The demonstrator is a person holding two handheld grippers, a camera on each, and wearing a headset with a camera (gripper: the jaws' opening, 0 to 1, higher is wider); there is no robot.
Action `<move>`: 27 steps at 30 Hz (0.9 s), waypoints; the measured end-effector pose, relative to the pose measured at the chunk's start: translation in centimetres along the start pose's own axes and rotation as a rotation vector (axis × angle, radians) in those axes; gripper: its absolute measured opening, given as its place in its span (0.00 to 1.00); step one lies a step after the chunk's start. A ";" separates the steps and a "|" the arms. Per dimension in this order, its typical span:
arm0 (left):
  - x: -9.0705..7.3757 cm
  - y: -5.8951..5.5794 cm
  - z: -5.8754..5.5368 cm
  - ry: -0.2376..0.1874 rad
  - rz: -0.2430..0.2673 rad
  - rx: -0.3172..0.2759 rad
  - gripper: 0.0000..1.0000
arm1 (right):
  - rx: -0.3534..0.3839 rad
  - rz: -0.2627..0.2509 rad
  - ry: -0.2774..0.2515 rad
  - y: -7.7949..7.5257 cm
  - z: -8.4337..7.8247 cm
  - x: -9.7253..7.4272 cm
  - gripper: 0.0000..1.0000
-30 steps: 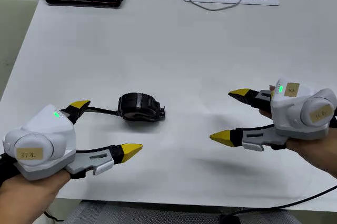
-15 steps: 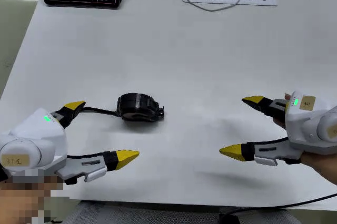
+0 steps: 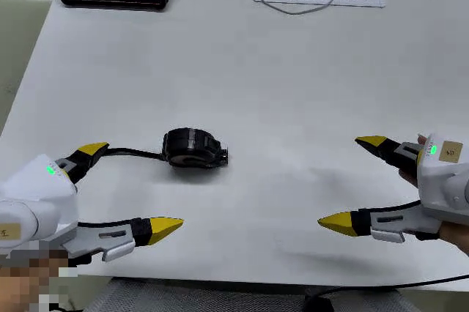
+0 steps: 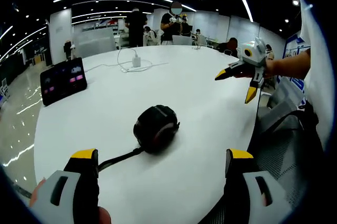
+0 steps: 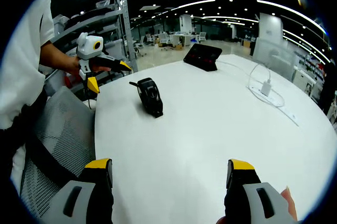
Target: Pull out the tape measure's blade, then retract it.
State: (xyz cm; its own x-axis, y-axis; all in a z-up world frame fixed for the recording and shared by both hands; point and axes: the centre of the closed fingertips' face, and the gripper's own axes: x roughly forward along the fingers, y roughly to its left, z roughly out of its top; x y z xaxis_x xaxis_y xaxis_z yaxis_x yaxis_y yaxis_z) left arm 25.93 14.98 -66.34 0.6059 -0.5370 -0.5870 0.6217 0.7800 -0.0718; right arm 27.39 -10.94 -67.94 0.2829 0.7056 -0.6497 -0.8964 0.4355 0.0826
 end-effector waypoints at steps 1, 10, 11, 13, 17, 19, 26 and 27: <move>-0.1 0.1 0.0 -0.001 0.004 0.007 0.99 | -0.001 -0.001 0.001 0.0 0.0 -0.1 0.89; -0.4 0.0 -0.4 0.013 -0.011 0.029 0.99 | 0.008 -0.007 0.008 0.1 -0.6 -0.8 0.95; -0.4 0.0 -0.4 0.013 -0.011 0.029 0.99 | 0.011 -0.008 0.007 0.1 -0.6 -0.9 0.96; -0.5 0.0 -0.4 0.014 -0.015 0.025 0.99 | 0.011 -0.010 0.011 0.1 -0.8 -1.0 0.96; -0.7 0.0 -0.7 0.022 -0.015 0.023 0.99 | 0.002 -0.016 0.020 0.0 -1.0 -1.3 0.95; -0.7 0.2 -0.7 0.021 -0.012 0.019 0.99 | 0.002 -0.018 0.023 -0.1 -1.1 -1.4 0.94; -0.9 0.3 -1.1 0.034 -0.020 0.025 0.99 | 0.003 -0.017 0.034 -0.1 -1.6 -1.7 0.94; -0.9 0.3 -1.1 0.033 -0.020 0.026 0.99 | 0.004 -0.016 0.034 -0.1 -1.6 -1.7 0.94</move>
State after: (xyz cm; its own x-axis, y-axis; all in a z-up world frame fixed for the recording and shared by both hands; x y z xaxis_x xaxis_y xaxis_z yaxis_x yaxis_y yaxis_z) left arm 25.00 16.05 -66.67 0.5768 -0.5408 -0.6122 0.6464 0.7604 -0.0627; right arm 26.39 -13.09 -68.04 0.2857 0.6793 -0.6760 -0.8905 0.4488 0.0746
